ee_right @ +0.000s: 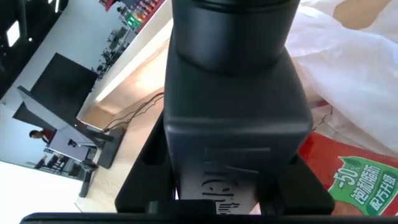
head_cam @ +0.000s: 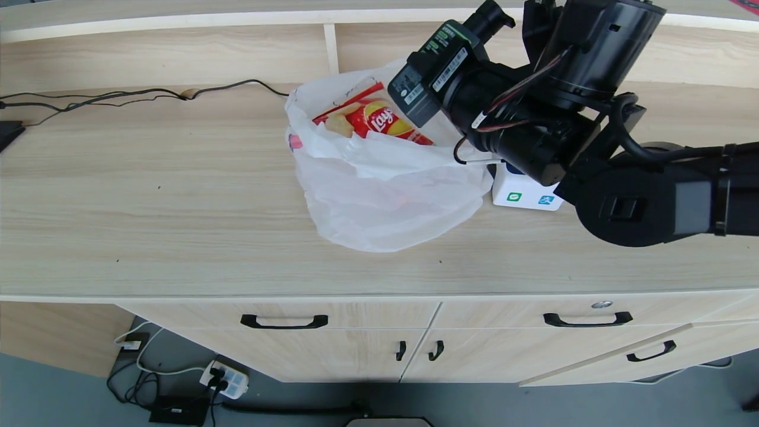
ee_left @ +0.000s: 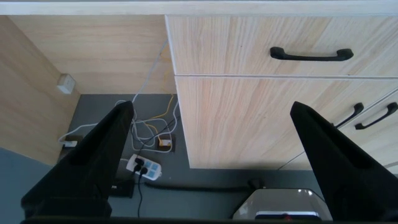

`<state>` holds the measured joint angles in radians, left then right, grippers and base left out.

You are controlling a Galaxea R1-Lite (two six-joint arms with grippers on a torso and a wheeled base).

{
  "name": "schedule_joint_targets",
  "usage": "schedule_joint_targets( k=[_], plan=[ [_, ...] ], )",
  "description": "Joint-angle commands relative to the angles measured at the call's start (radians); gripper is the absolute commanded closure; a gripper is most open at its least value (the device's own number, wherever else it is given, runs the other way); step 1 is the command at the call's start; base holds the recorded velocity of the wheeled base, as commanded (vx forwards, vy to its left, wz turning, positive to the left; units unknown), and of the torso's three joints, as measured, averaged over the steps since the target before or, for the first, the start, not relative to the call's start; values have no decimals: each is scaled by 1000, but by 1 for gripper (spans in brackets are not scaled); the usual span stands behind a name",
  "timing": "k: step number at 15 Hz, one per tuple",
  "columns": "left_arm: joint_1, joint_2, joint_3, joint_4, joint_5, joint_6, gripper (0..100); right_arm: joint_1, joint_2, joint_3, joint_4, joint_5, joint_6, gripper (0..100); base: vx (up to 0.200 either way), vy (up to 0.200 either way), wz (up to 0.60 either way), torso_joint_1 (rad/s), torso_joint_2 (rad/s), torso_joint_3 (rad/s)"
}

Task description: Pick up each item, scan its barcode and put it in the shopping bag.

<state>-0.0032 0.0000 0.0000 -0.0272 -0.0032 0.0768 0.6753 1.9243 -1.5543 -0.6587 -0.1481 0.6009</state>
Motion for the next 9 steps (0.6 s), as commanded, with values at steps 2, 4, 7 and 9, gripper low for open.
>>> schedule_joint_targets(
  k=[2, 4, 7, 9],
  plan=[
    [0, 2, 0, 0, 0, 0, 0, 7, 9, 0, -4, 1, 8, 100, 0, 0, 0, 0, 0, 0],
    [0, 2, 0, 0, 0, 3, 0, 56, -25, -32, 5, 32, 62, 100, 0, 0, 0, 0, 0, 0],
    [0, 2, 0, 0, 0, 6, 0, 73, -50, -1, 99, 24, 146, 100, 0, 0, 0, 0, 0, 0],
    [0, 2, 0, 0, -1, 9, 0, 61, -34, 10, 100, -4, 146, 100, 0, 0, 0, 0, 0, 0]
  ],
)
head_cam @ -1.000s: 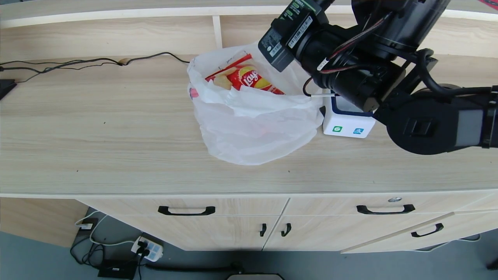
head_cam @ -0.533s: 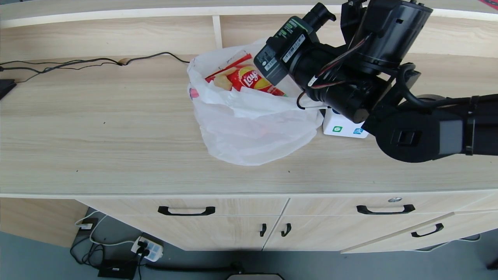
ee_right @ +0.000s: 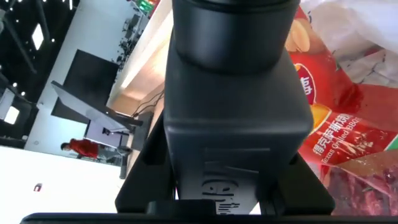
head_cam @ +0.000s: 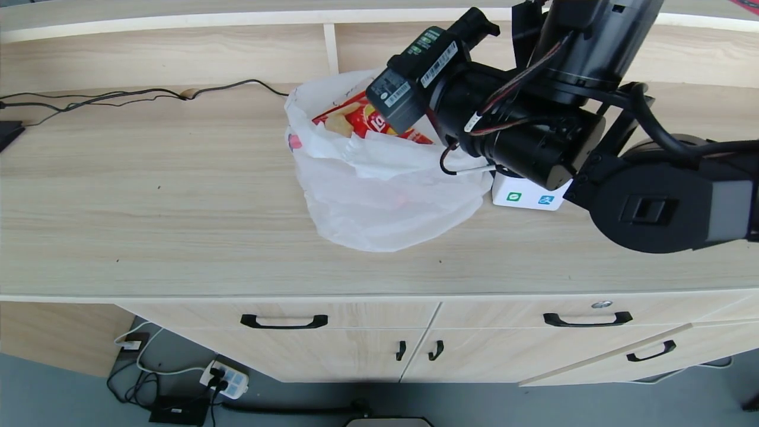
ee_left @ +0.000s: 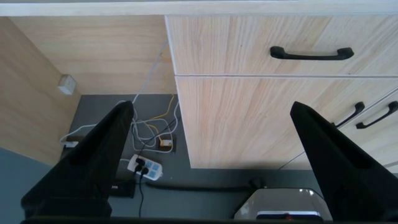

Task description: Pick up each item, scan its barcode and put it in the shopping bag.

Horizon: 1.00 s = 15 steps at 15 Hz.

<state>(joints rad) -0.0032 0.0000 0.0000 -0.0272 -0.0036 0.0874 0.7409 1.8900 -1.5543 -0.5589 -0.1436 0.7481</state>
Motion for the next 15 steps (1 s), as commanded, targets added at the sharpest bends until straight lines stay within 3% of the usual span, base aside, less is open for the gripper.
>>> schedule_joint_targets(
  k=[1, 5, 11, 15],
  plan=[
    [0, 2, 0, 0, -1, 6, 0, -6, 0, 43, -1, -31, -1, 100, 0, 0, 0, 0, 0, 0],
    [0, 2, 0, 0, -1, 6, 0, -18, 4, 100, -35, -36, -1, 100, 0, 0, 0, 0, 0, 0],
    [0, 2, 0, 0, -1, 6, 0, -31, 78, 82, -114, 9, -62, 100, 0, 0, 0, 0, 0, 0],
    [0, 2, 0, 0, -1, 6, 0, -31, 121, -12, -101, 27, -62, 100, 0, 0, 0, 0, 0, 0]
  ],
)
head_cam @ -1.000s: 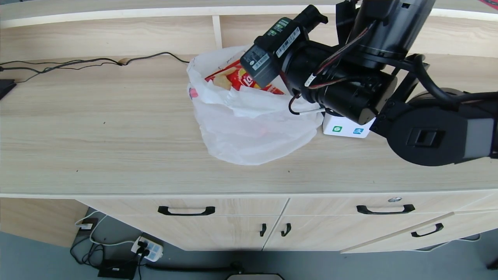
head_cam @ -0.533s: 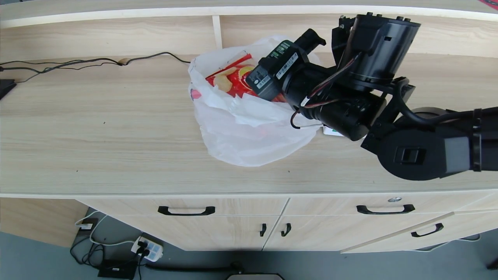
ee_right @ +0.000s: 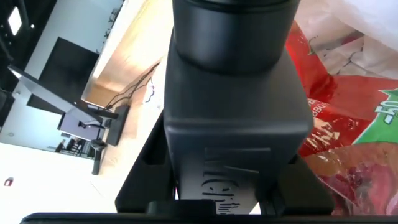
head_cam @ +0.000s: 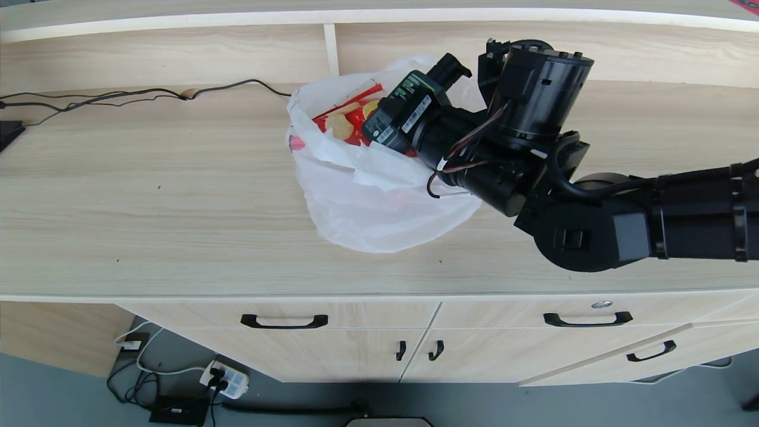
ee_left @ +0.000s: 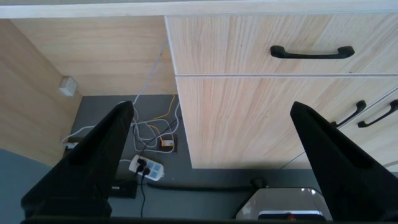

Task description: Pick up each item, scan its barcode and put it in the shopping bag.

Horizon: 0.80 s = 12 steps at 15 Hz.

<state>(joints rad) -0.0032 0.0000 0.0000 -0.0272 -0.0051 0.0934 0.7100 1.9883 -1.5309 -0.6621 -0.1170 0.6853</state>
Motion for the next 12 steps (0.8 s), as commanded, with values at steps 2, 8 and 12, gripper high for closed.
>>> schedule_joint_targets(
  k=[2, 8, 12],
  plan=[
    [0, 2, 0, 0, 1, 0, 0, 3, 23, -86, 42, 14, 0, 100, 0, 0, 0, 0, 0, 0],
    [0, 2, 0, 0, 1, -1, 0, 16, 33, -157, 93, 37, 2, 100, 0, 0, 0, 0, 0, 0],
    [0, 2, 0, 0, 1, -1, 0, 13, 33, -149, 98, 37, 7, 0, 0, 0, 0, 0, 0, 0]
  ],
)
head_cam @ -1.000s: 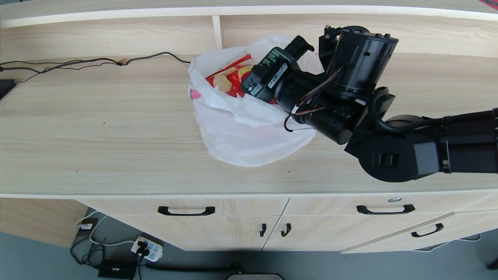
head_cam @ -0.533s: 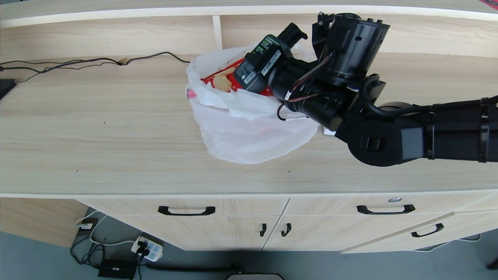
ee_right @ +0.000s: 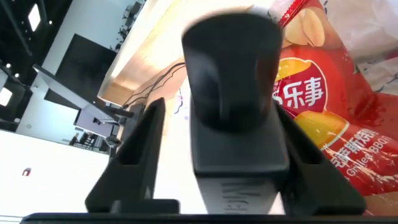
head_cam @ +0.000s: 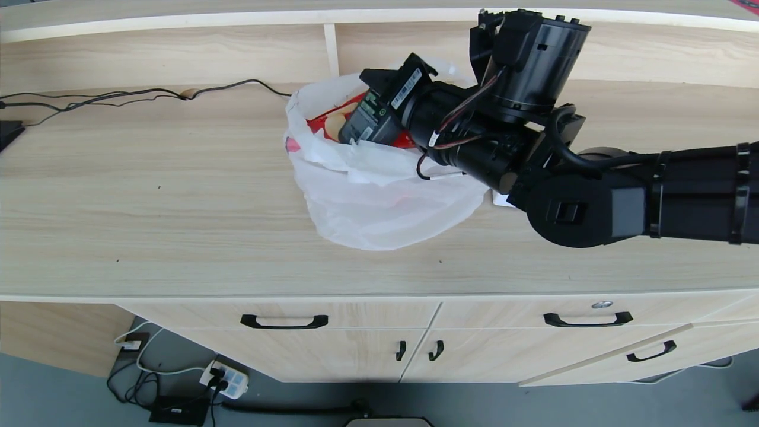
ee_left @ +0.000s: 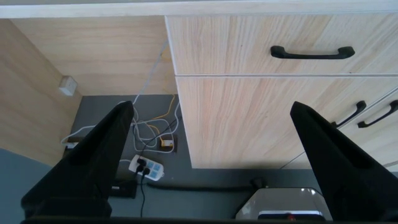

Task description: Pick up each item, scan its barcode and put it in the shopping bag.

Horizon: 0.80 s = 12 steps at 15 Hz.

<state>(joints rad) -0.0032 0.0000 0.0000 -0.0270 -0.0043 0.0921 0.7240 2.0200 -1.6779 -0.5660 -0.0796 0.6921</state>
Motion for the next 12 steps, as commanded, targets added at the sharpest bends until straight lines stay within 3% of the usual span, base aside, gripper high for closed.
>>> schedule_joint_targets(
  k=[1, 12],
  plan=[
    [0, 2, 0, -1, 0, 0, 0, -2, 2, 0, 1, 0, 0, 0, 0, 0, 0, 0, 0, 0],
    [0, 2, 0, 1, 0, -3, 0, -6, -47, 15, 0, -43, -13, 0, 0, 0, 0, 0, 0, 0]
  ],
)
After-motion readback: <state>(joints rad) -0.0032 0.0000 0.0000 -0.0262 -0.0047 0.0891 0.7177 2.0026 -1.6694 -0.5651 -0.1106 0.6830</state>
